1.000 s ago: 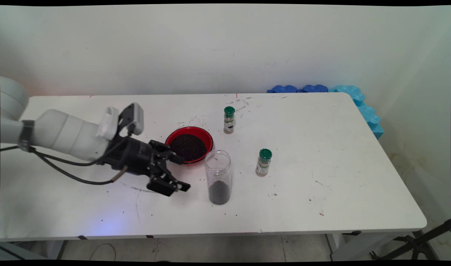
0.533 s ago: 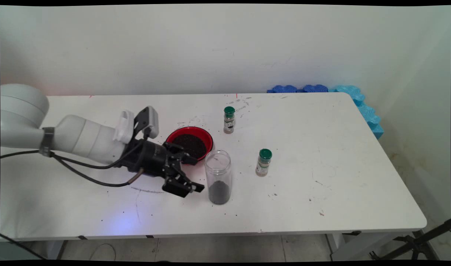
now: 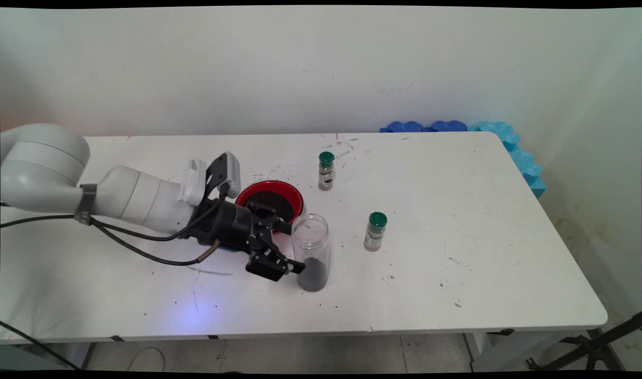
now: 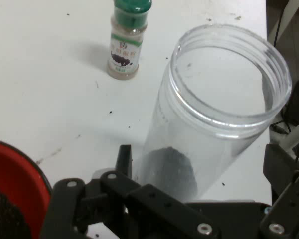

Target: Pick up the black seasoning powder from the table, then pour the black seasoning powder in the red bowl

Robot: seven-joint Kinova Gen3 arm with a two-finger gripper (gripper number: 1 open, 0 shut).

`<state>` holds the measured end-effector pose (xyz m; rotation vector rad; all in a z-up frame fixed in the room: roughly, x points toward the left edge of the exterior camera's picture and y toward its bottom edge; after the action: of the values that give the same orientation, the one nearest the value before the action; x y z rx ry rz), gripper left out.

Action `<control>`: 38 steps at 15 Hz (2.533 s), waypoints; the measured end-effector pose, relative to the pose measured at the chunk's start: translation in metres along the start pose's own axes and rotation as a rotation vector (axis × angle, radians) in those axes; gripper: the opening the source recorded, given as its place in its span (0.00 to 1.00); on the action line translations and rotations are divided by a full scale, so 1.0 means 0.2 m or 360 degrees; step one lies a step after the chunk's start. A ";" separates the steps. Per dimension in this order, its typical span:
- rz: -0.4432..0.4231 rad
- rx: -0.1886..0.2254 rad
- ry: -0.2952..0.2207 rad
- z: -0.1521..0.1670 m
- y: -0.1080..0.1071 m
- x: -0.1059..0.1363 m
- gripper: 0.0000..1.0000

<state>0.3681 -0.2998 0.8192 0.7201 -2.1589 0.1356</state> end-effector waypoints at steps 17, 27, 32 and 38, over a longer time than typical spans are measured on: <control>0.0042 -0.0019 0.0048 0.08 -0.01 0.04 1.00; 0.0047 -0.0018 0.0060 0.10 -0.01 0.06 0.00; 0.0073 -0.0033 0.0048 0.04 -0.02 0.09 0.00; 0.0102 -0.0042 0.0046 -0.09 -0.05 0.19 0.00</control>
<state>0.3671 -0.3182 0.8574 0.6306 -2.1530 0.1498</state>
